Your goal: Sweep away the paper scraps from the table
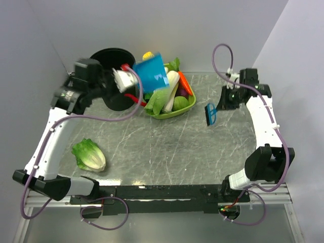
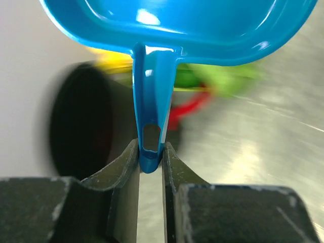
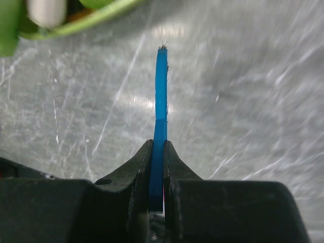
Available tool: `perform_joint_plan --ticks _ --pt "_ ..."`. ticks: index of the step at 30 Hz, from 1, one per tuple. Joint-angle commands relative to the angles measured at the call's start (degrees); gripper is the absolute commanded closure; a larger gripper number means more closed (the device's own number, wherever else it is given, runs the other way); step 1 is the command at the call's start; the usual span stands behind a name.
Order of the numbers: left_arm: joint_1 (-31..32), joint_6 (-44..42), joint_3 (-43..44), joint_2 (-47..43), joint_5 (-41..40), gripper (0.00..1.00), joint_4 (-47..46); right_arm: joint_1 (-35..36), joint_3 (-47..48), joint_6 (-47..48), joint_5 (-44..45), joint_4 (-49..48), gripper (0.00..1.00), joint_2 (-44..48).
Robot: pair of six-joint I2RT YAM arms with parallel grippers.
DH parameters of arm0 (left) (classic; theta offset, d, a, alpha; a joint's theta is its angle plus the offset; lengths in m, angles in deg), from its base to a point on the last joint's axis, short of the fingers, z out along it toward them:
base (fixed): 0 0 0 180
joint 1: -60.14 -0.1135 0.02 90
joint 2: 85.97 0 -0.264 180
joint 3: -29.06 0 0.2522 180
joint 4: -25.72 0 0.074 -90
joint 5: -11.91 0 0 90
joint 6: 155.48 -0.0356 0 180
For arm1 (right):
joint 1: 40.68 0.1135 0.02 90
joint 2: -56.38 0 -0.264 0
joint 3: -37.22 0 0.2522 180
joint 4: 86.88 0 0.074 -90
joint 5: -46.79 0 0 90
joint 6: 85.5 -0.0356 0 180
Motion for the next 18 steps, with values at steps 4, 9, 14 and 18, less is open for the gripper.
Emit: perform_joint_plan --ticks 4,9,14,18 --pt "10.40 -1.94 -9.22 -1.23 6.41 0.99 16.35 -0.40 17.03 13.52 1.30 -2.18 1.00 -5.09" --pt "18.58 -10.21 -19.75 -2.11 0.18 0.99 22.94 1.43 12.84 25.46 8.93 -11.66 1.00 0.51" --pt "22.28 -9.52 -31.09 -1.76 -3.61 0.99 19.18 8.28 -10.87 45.67 17.99 -30.47 1.00 10.71" --pt "22.54 -5.23 -36.21 -1.67 -4.14 0.99 10.76 14.18 -26.87 55.71 26.94 -39.88 1.00 17.75"
